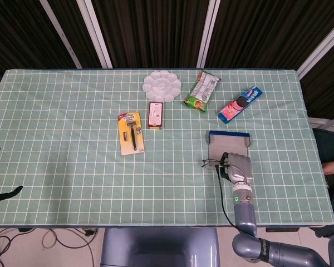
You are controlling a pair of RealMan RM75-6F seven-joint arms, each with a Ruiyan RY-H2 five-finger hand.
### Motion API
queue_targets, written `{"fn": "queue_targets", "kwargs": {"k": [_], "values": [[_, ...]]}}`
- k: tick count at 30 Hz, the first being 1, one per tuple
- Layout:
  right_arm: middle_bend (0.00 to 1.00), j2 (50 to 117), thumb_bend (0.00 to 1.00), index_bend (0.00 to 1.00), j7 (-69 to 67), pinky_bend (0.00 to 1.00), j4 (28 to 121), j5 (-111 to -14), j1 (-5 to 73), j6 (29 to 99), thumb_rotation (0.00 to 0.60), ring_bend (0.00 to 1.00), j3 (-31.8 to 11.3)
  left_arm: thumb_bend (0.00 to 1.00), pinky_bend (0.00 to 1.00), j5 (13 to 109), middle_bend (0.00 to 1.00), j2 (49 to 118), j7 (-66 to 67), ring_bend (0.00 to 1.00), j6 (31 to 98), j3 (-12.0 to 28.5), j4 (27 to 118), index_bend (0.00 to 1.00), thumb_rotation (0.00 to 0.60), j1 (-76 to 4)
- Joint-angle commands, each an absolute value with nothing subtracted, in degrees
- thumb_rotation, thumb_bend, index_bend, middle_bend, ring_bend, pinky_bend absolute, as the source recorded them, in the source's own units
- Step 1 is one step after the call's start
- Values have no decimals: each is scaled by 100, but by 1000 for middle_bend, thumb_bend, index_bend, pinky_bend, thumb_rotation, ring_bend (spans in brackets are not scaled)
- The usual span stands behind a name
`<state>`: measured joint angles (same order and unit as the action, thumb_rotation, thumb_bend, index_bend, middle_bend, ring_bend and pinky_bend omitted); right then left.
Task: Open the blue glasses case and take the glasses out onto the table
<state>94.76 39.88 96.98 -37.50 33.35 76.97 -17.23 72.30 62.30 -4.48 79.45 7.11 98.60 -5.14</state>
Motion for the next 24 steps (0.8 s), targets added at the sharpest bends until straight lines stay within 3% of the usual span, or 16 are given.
{"fn": "queue_targets", "kwargs": {"k": [1, 24], "values": [[1000, 9670, 618, 606, 4164, 1000, 9749, -3697, 3496, 7758, 600, 1000, -1789, 38, 0, 7232, 0, 6213, -470, 0, 7916, 709, 9867, 0, 600, -526], [1000, 11757, 606, 596, 4811, 1000, 8474, -3217, 4477, 7831, 600, 1000, -2122, 38, 0, 7274, 0, 6094, -687, 0, 7723, 676, 9886, 0, 600, -594]]}}
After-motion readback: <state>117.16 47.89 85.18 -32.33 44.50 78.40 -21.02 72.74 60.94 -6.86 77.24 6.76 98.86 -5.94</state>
